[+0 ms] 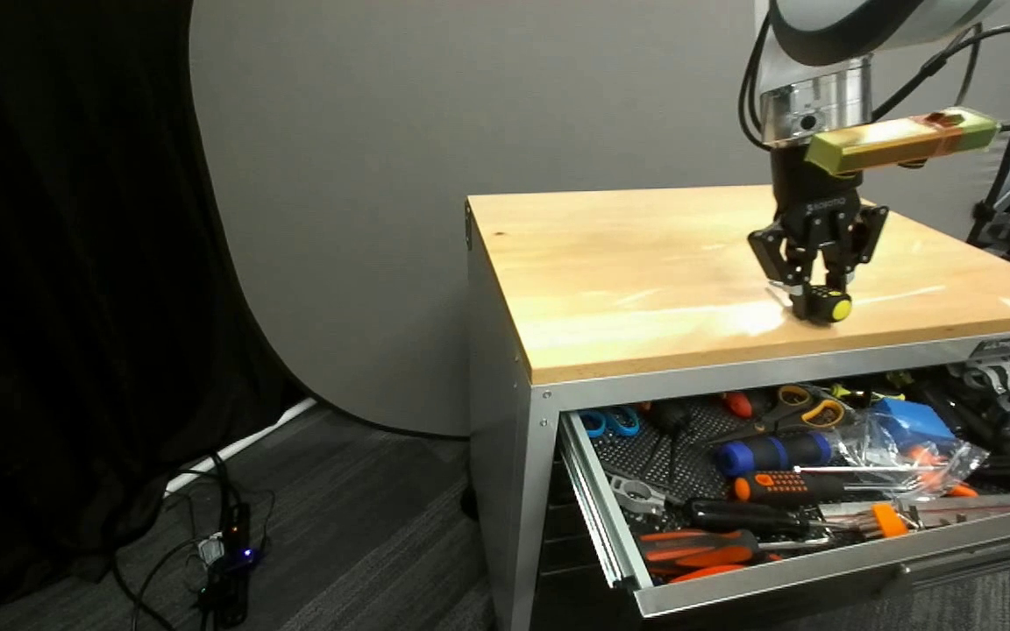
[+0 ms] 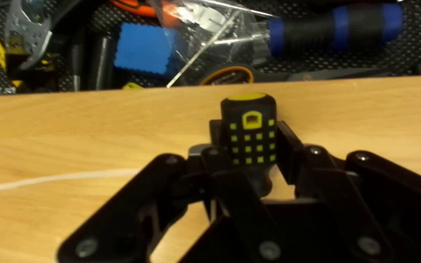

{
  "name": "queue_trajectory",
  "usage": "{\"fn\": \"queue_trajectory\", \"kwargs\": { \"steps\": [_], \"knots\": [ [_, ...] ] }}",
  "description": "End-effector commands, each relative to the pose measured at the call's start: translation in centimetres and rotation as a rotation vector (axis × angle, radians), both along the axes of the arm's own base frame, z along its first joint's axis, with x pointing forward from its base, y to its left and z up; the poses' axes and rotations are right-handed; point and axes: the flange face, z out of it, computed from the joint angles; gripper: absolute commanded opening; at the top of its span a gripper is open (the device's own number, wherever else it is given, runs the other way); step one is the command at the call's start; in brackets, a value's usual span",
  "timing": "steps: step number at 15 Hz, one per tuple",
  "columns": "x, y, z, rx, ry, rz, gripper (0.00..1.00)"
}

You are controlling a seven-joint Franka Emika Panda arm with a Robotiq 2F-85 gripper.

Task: Put the screwdriver in the topmost drawer and then close the drawer

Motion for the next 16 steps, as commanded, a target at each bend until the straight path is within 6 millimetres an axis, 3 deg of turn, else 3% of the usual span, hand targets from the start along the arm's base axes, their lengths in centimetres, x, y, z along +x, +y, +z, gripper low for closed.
{"fn": "queue_trajectory", "kwargs": {
  "steps": [1, 5, 7, 12, 13, 14, 16],
  "knots": [
    [-4.8, -3.7, 1.3, -0.036, 0.056, -0.093, 0.17],
    [-9.1, -5.5, -0.5, -0.020, 0.074, -0.210, 0.16],
    [-10.9, -4.7, -2.1, -0.007, 0.043, -0.260, 0.14],
    [-13.2, -2.4, -5.7, -0.021, -0.008, -0.315, 0.15],
    [-13.4, -1.9, -6.0, -0.023, -0.022, -0.329, 0.27],
    [-13.7, -1.5, -6.3, -0.025, -0.035, -0.330, 0.60],
    [-14.4, -1.8, -6.2, -0.036, -0.027, -0.297, 0.67]
  ]
}}
